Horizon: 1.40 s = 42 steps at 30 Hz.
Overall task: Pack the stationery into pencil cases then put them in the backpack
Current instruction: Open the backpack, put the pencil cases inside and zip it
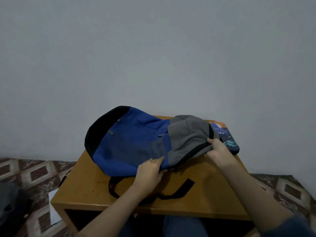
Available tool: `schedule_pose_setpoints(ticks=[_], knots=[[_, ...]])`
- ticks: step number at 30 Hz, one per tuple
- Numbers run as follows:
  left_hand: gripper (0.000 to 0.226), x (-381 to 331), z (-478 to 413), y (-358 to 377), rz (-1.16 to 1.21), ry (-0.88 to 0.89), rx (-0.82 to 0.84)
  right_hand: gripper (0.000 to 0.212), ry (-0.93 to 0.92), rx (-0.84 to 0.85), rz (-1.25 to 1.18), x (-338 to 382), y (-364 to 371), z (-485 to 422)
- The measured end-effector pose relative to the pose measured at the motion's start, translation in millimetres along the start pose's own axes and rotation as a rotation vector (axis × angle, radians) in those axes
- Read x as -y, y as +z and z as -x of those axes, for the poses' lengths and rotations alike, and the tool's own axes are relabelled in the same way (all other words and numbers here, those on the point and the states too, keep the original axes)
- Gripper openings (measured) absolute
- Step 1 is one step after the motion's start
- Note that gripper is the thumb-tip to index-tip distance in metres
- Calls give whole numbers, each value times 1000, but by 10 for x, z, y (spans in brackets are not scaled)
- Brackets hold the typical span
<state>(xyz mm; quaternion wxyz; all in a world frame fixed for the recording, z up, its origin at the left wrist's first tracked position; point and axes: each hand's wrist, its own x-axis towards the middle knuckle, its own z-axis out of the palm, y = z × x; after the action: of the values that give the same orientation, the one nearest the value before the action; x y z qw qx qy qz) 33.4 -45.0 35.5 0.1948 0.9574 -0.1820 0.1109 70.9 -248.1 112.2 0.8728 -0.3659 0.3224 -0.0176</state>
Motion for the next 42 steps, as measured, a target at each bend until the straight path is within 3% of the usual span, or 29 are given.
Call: schedule_pose_setpoints(ticks=[3,5,11,13,15,18,22,24,26,29,31,37,42], knots=[[29,101,-63,-74,57,4,-25,41,-3,55,-41,53,24,87],[22,173,-136,-147,123,5,-48,49,-44,90,79,74,11,126],[15,231,-345,-333,253,42,-27,91,-76,106,1321,187,-182,375],[15,218,-385,-339,254,40,-9,81,-150,163,1493,170,-196,507],[14,203,-426,-339,260,27,-1,54,-286,184,1590,13,-167,629],[14,160,-457,-349,274,24,-3,33,-468,163,1617,-422,-134,632],[14,132,-445,-350,266,25,11,43,-618,123,1342,-874,-152,539],[14,134,-422,-352,269,31,7,35,-717,57,1295,-955,-115,489],[14,127,-409,-357,271,29,3,21,-823,-9,1300,-985,-93,454],[14,121,-407,-348,261,28,3,33,-936,-46,1363,-990,-121,413],[14,132,-405,-357,259,23,0,24,-994,-23,1418,-966,-164,408],[12,163,-394,-346,215,39,21,25,-1289,-20,1465,-853,-249,404],[44,290,-317,-353,130,-11,-10,27,-1322,-132,1443,-493,-219,358]])
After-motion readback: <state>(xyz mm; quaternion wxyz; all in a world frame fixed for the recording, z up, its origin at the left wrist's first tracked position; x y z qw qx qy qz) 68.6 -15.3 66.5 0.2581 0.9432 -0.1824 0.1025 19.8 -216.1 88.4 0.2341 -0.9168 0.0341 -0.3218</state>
